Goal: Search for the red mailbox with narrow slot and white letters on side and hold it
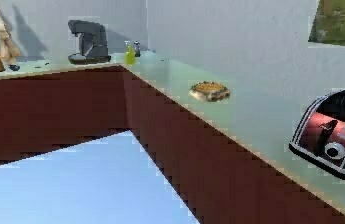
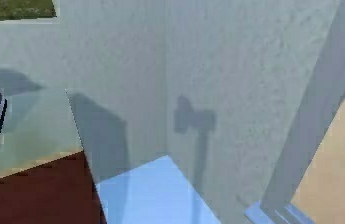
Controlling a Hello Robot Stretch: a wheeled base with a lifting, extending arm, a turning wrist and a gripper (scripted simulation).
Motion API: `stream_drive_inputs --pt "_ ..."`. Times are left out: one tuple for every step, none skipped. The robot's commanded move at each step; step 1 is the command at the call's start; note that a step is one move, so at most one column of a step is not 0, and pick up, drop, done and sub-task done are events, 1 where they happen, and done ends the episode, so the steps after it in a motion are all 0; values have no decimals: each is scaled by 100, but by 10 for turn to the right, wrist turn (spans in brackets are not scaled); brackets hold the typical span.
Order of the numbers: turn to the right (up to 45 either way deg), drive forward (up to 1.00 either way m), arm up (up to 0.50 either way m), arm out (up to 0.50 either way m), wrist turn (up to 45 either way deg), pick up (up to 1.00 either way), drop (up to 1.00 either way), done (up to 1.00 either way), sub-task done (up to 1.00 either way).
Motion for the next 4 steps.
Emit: stream_drive_inputs --pt "-450 0 0 0 0 0 0 0 0" --pt "-450 0 0 0 0 0 0 0 0" --pt "0 100 0 0 0 0 0 0 0" --pt "0 70 0 0 0 0 0 0 0"
